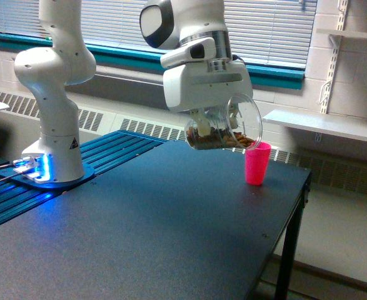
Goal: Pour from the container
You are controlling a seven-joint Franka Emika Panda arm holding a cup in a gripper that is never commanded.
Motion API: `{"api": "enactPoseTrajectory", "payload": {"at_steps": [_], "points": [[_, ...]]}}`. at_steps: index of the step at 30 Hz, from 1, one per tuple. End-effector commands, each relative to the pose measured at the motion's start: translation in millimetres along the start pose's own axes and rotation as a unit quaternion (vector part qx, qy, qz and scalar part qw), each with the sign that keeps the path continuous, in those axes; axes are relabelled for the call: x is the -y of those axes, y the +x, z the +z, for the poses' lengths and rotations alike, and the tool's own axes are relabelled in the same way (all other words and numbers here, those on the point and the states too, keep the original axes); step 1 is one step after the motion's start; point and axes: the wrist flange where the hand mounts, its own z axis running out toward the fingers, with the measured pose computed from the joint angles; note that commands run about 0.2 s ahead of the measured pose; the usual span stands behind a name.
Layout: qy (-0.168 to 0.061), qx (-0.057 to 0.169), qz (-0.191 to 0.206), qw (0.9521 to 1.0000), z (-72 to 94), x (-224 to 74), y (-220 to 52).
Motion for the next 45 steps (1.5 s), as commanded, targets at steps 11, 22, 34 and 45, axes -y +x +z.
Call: {"api": "enactPoseTrajectory", "payload": {"at_steps": [11,22,34,45], "points": [[-0.065,0.051,-0.188,0.9787,-41.4,43.6,-222.5],[-0.039,0.024,-0.347,0.9369,-96.1,27.5,-402.6],[-0.002,-0.005,-0.310,0.9506,-136.3,15.0,-410.8],[0.000,-0.004,-0.272,0.9623,-134.1,14.4,-417.7]]}}
